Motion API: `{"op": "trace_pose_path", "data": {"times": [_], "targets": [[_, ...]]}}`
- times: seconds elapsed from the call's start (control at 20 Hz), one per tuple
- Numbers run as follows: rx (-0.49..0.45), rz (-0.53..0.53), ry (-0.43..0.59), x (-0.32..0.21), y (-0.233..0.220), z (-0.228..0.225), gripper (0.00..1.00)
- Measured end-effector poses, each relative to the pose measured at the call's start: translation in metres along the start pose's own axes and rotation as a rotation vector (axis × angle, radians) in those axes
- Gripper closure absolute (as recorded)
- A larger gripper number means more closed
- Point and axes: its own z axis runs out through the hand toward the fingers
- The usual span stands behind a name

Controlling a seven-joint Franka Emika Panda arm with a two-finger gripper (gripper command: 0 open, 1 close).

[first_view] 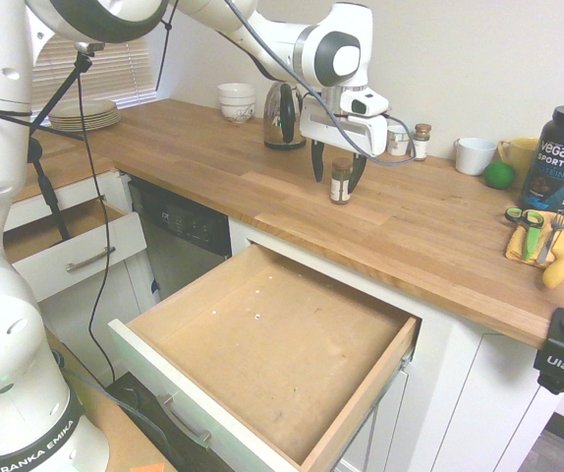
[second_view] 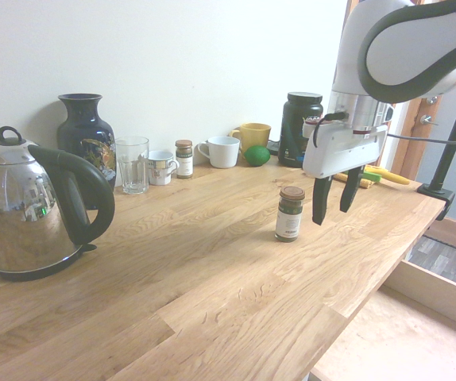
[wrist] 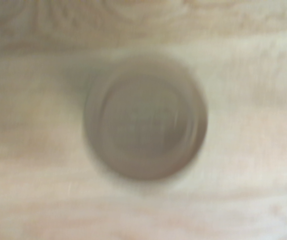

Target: Put seasoning jar in the drawer

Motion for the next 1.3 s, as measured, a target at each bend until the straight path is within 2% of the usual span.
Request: {"op": "trace_pose_path", "data": {"times": [0.35,0.95,1.0,1.3], "targets": [[-0.025,-0.025,-0.019,0.019,-0.039,0.012,0.0],[-0.054,-0.052,-0.041,0.017,-0.061,0.031,0.0],[-0.055,-0.053,-0.042,0.017,-0.062,0.032,1.0],[-0.066,-0.058,-0.051,0.014,-0.065,0.043,1.0]]}}
